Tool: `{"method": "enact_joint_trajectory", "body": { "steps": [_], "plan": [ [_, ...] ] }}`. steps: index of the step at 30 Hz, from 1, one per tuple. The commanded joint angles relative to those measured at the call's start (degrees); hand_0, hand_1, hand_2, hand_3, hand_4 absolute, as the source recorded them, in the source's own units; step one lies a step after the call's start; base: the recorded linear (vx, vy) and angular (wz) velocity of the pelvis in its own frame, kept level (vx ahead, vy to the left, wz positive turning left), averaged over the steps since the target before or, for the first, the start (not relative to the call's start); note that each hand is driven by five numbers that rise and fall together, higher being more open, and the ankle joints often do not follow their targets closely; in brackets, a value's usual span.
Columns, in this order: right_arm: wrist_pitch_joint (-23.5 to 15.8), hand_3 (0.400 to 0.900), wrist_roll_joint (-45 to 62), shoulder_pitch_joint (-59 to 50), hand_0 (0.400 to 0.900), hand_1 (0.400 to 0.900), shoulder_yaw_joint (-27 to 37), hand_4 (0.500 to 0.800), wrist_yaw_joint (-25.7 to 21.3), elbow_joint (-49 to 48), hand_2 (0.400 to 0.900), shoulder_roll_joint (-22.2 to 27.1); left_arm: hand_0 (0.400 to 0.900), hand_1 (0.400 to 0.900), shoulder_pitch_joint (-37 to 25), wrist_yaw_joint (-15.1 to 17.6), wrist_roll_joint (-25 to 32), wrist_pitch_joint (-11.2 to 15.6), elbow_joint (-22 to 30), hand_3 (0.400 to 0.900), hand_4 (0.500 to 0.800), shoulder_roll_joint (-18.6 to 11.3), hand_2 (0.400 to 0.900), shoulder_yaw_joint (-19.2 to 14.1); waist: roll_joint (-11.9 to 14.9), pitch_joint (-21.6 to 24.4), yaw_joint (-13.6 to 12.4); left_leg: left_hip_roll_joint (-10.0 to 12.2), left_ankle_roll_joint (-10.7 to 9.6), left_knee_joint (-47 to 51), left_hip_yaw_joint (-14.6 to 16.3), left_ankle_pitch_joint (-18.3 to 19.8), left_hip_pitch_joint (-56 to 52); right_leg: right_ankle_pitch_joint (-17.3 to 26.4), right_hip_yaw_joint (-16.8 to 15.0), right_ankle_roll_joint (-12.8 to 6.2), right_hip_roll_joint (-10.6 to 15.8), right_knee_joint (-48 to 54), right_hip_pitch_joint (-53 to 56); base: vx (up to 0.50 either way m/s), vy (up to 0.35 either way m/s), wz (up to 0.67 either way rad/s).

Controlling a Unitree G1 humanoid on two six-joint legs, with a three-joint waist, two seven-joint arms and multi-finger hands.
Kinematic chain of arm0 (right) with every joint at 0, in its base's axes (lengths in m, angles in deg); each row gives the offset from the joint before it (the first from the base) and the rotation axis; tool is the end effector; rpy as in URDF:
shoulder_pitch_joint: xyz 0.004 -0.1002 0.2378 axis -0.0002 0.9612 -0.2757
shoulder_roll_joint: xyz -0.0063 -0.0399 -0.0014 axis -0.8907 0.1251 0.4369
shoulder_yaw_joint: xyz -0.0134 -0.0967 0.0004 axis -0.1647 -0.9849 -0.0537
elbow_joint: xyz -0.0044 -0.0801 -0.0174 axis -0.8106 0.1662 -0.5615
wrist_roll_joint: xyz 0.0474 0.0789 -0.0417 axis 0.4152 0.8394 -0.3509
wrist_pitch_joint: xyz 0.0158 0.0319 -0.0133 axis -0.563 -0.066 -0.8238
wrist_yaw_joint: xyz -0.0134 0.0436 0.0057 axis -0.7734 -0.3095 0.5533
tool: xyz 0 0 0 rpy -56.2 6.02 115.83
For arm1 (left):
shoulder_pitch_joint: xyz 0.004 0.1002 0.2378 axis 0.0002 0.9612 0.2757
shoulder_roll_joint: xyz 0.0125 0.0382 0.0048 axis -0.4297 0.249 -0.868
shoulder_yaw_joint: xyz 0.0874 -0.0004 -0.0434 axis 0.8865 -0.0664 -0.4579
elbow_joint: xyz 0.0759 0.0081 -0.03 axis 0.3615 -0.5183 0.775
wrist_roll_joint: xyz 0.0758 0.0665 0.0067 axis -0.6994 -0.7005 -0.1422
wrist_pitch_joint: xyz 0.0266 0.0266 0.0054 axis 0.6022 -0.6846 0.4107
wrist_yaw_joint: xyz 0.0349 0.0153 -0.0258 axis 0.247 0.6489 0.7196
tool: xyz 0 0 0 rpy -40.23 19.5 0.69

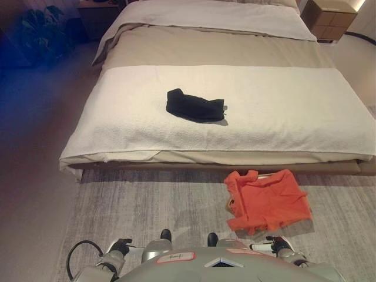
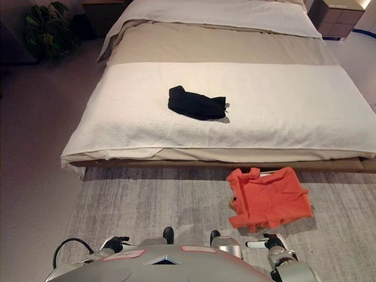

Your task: Put the clothes on the bed into the basket.

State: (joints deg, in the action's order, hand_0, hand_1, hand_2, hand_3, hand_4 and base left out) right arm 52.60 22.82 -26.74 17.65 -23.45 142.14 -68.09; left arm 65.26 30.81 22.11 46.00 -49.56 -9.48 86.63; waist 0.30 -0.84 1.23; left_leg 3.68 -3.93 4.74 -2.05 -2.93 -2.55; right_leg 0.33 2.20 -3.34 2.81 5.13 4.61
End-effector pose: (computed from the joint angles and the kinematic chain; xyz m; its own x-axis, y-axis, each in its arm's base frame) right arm 0.0353 -0.2453 -0.1117 0.1502 -0.3818 -0.9120 -0.2261 0.8847 -0.4076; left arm 0.0357 0.2311 -0.1155 0.1718 0.3058 -0.9365 0.2984 0.8898 0.3453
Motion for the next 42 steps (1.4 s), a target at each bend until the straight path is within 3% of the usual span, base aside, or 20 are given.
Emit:
{"method": "enact_joint_trajectory", "body": {
  "steps": [1, 28, 36, 39, 42],
  "plan": [
    [-0.20, 0.900, -0.03, -3.07, 0.900, 0.900, -0.87, 0.800, -1.70, 1.74, 0.900, 1.20, 0.900, 0.900, -2.50, 1.78, -1.34, 0.76, -2.69, 0.900, 0.800, -0.98, 0.900, -0.18, 1.27, -1.72, -0.57, -5.08, 2.44, 0.26, 3.51, 1.78, 0.39, 0.53, 3.70, -2.47, 0.11, -0.34, -0.94, 0.00, 0.000, 0.00],
    [-0.35, 0.900, 1.82, -2.56, 0.900, 0.900, -0.90, 0.800, 0.67, 1.40, 0.900, 1.45, 0.900, 0.900, -2.02, -0.56, -0.36, 0.73, -2.80, 0.900, 0.800, -0.92, 0.900, -0.48, 1.38, -1.56, -0.64, -4.74, 2.21, 0.26, 3.58, 2.35, -0.29, -0.01, 4.51, -2.32, -0.01, -0.13, -0.06, 0.00, -0.002, 0.01],
    [-0.40, 0.900, 1.05, -5.42, 0.900, 0.900, -2.60, 0.800, 1.51, -0.23, 0.900, 2.50, 0.900, 0.900, -3.91, -0.58, 0.09, 0.45, -2.58, 0.900, 0.800, -2.40, 0.900, -0.24, 1.10, -4.72, -0.35, -3.18, 2.47, -0.37, 3.73, 1.30, 1.62, -3.54, 3.65, -1.01, -0.63, -10.28, -6.61, -0.04, -0.049, -0.05],
    [-0.55, 0.900, 0.88, -5.58, 0.900, 0.900, -3.10, 0.800, 1.78, -0.07, 0.900, 2.41, 0.900, 0.900, -4.32, -0.82, 0.78, 0.16, -3.01, 0.900, 0.800, -3.40, 0.900, -1.14, 2.30, -5.34, -0.46, -2.52, 2.10, -5.50, 2.69, 2.45, 4.09, -4.39, 3.30, 0.01, -1.57, -11.17, -7.25, 0.04, -0.156, 0.16],
    [-0.88, 0.900, 1.78, -4.71, 0.900, 0.900, -2.36, 0.800, 1.98, -0.29, 0.900, 2.92, 0.900, 0.900, -3.76, -1.11, 2.76, 0.04, -3.10, 0.900, 0.800, -3.42, 0.900, -3.00, 3.84, -7.91, -1.82, -4.04, 1.68, -23.55, 2.31, 4.37, 12.03, -5.44, 2.92, 1.79, -1.95, -11.28, -5.04, 0.05, -0.192, 0.11]
  ]
}}
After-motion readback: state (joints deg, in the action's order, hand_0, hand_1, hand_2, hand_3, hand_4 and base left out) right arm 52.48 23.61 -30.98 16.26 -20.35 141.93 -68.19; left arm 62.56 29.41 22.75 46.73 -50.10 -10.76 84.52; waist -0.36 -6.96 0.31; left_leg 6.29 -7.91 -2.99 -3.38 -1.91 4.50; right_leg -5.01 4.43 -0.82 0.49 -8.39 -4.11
